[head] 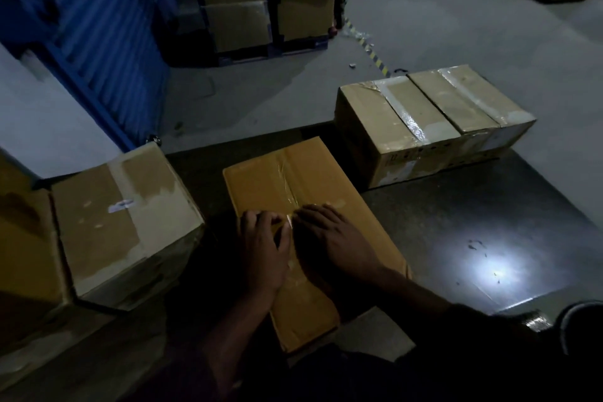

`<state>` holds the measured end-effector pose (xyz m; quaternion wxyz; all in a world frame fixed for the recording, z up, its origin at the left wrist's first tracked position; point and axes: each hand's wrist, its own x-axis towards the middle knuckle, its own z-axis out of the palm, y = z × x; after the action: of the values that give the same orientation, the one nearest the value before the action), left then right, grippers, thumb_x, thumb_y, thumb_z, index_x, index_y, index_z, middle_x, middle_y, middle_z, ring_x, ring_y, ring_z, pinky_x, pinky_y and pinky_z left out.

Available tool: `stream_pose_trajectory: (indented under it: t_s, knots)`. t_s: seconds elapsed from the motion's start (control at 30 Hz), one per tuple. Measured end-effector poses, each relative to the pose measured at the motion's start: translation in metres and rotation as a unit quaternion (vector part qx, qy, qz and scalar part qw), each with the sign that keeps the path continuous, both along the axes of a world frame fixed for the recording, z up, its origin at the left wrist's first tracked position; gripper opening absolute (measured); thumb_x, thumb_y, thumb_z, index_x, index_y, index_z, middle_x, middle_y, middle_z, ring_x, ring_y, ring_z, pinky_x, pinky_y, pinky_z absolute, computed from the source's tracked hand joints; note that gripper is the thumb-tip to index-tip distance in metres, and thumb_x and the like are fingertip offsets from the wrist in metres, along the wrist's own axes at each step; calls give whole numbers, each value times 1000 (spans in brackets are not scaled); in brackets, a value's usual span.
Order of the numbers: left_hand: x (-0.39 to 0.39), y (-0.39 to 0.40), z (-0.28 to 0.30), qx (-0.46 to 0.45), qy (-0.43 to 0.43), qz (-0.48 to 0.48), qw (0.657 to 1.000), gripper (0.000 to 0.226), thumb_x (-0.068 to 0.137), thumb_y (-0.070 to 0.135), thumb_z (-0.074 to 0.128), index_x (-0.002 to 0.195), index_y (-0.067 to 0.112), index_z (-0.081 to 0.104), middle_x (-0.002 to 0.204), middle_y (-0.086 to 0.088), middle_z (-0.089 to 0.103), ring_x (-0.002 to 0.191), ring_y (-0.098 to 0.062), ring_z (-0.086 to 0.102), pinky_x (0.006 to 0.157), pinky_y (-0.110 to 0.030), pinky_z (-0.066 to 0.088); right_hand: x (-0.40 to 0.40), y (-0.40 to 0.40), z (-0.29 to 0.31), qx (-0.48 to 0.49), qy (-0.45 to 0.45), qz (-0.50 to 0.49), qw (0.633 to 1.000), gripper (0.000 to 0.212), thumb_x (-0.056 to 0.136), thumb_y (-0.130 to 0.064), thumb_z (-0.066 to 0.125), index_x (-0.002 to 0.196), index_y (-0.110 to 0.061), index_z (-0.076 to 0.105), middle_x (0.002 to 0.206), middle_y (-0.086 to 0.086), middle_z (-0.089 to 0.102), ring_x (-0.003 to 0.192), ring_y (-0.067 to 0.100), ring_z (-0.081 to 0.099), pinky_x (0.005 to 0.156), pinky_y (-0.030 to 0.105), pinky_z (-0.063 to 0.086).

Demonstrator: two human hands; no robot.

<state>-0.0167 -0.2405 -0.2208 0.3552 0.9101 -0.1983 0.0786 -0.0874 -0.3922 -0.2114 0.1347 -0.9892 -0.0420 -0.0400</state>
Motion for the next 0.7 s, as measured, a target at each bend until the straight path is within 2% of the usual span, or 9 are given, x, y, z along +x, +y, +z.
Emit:
stream_pose_trajectory:
  t_s: [0.07,0.17,0.27,0.37,0.43,0.5,0.6,0.7]
  knots:
    - [1,0,3,-12,7,-13,1000,17,89,28,68,102,17,64,111,-4,50,105,-15,41,86,-24,30,21,-1,0,-5,19,-27,999,62,96,-49,21,150,-20,33,156,1,32,146,17,21,121,43,13]
    - [1,3,2,-42,25,11,999,36,86,34,71,116,20,56,123,-4,46,114,-23,45,91,-34,39,24,-2,-4,-19,26,-51,998,58,100,-49,29,152,-24,25,159,-1,24,148,16,12,121,43,9]
    - [3,11,-8,-143,115,98,978,69,78,43,77,133,29,39,140,-1,36,121,-28,47,96,-47,46,-4,-6,-2,6,-21,-179,984,62,97,-58,27,148,-23,32,156,2,29,144,20,22,118,47,23]
    - [4,16,-19,-237,278,164,916,91,73,63,72,145,34,25,145,-11,42,120,-35,54,95,-57,50,-30,-14,2,66,-10,-327,943,66,93,-65,32,147,-26,29,151,5,34,133,22,39,105,42,43]
    - [2,17,-22,-279,387,161,864,90,82,59,68,153,29,20,146,-14,46,120,-37,56,96,-59,50,-38,-17,5,122,28,-370,921,71,92,-67,38,150,-30,21,147,5,41,121,22,52,91,39,53]
    - [2,15,-18,-310,444,152,827,87,86,54,67,154,23,22,141,-15,51,114,-36,59,94,-56,51,-39,-19,9,130,37,-376,916,75,91,-68,39,151,-31,18,146,5,43,116,22,57,86,37,55]
    - [5,7,-1,-330,441,125,825,69,90,41,68,145,16,34,126,-13,59,96,-28,63,83,-48,53,-34,-26,18,101,34,-378,920,78,88,-73,38,151,-33,19,141,5,48,108,20,60,80,35,56]
    - [13,-2,24,-334,420,107,837,58,88,42,69,134,19,42,120,-12,63,96,-30,65,87,-55,54,-25,-37,39,68,-2,-371,926,77,86,-74,40,149,-34,23,134,4,53,98,16,62,71,28,52]
